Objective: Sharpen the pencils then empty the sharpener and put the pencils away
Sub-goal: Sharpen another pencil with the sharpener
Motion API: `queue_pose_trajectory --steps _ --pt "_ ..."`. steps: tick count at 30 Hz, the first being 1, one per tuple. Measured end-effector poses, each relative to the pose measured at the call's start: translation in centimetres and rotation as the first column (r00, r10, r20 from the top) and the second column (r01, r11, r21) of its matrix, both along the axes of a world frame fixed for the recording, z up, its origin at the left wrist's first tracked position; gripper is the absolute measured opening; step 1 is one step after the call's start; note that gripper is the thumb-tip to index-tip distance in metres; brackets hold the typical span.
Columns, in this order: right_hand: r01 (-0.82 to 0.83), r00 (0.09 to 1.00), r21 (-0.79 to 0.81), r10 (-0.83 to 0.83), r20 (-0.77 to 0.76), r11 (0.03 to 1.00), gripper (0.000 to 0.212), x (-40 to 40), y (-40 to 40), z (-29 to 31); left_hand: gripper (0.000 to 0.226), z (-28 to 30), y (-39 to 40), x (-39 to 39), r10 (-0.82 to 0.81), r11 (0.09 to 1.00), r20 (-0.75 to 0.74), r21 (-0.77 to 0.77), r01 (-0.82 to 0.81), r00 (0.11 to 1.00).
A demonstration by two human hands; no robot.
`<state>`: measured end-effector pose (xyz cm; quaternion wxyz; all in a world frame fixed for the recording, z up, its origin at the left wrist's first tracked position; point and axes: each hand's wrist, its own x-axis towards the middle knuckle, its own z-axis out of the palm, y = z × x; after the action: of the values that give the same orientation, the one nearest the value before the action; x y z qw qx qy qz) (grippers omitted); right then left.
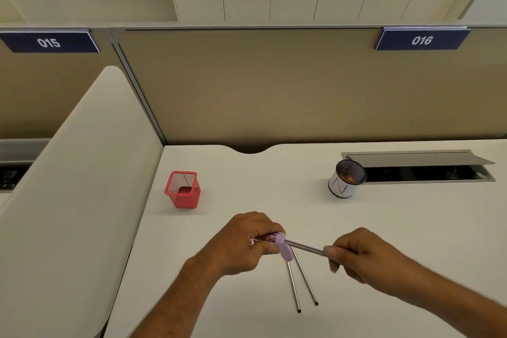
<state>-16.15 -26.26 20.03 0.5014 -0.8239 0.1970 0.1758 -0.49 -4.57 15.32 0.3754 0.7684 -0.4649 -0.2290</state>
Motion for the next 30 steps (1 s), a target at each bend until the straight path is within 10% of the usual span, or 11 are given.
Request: queue_pose_trajectory --steps 8,12,15,21,25,30 --pt "0.090 0.994 0.099 -0.084 -0.065 0.991 0.012 0.0 -0.3 1.0 0.043 -0.2 0.2 -0.4 -0.003 1.000 -0.069 0.008 0.004 0.998" --pt "0.097 0.969 -0.248 -0.035 0.243 0.964 0.015 -0.6 0.3 0.2 0.042 -0.3 0.0 -0.5 0.048 0.998 -0.038 -0.050 -0.050 0.998" --pt "0.058 0.834 -0.627 0.308 0.458 0.777 0.010 -1.4 0.8 -0.2 0.035 -0.4 -0.2 -0.5 0.080 0.990 -0.015 -0.116 -0.081 0.997" --pt "0.035 0.727 -0.858 0.576 0.374 0.513 0.029 -1.5 0.4 -0.5 0.024 -0.2 -0.2 -0.8 0.100 0.986 0.047 -0.140 -0.092 0.994" --pt "-0.145 0.852 -0.724 0.457 0.254 0.674 0.028 -0.7 0.4 0.2 0.023 0.0 -0.2 -1.1 0.101 0.982 0.096 -0.171 -0.083 0.990" --pt "-0.143 0.988 -0.093 0.148 0.043 0.985 0.041 0.0 -0.1 1.1 0.024 0.3 -0.4 -1.0 0.080 0.984 0.157 -0.169 -0.053 0.984"
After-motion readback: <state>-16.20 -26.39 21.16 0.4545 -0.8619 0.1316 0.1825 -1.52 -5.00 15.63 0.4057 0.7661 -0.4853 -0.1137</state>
